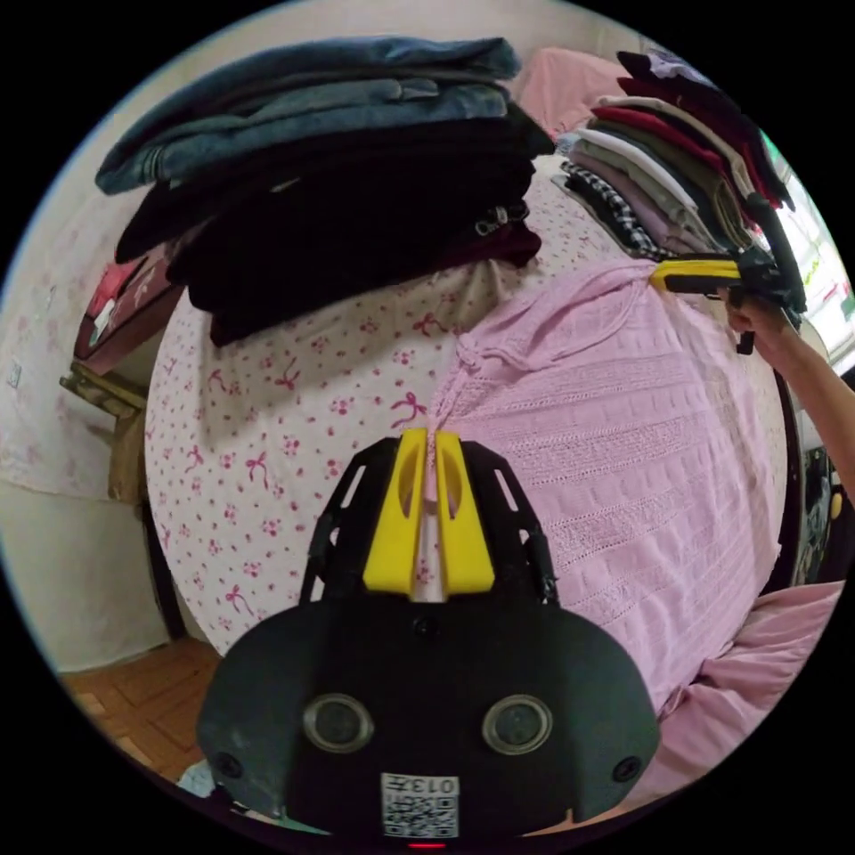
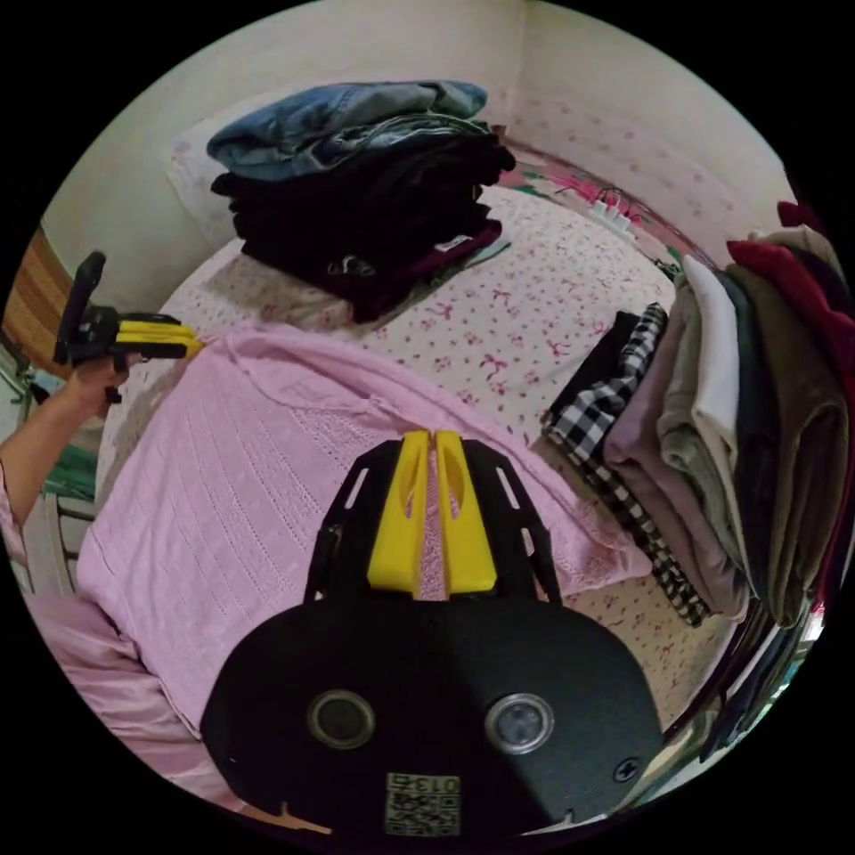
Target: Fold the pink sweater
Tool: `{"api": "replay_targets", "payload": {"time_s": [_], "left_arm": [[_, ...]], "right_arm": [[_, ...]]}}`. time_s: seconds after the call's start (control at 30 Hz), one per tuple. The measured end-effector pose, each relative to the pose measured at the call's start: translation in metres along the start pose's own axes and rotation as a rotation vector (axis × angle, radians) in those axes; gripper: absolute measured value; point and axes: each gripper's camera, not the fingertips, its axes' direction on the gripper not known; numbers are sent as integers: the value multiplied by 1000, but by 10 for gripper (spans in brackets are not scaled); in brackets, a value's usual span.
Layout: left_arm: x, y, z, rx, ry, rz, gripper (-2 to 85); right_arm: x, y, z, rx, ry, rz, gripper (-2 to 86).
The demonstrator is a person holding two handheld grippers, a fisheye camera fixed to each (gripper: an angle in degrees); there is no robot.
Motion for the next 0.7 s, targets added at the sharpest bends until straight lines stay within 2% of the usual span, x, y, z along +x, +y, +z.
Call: {"api": "replay_targets", "payload": {"time_s": [0.07, 0.13, 0.33, 0.43, 0.6, 0.7], "left_arm": [[-1, 2, -3, 29, 1, -10, 18], [-8, 0, -8, 17, 37, -44, 27], [-22, 31, -69, 127, 68, -116, 51], [5, 59, -103, 165, 134, -14, 55], [93, 106, -108, 35, 179, 195, 47], [118, 125, -94, -69, 86, 245, 17]], "right_arm": [[3, -1, 14, -103, -45, -9, 42], [9, 6, 7, -122, -69, 35, 57], [30, 80, -105, 146, -53, 219, 52], [12, 143, -143, 159, -59, 234, 30], [-63, 244, -151, 24, -40, 235, 16], [-103, 298, -154, -43, 45, 331, 8]]}}
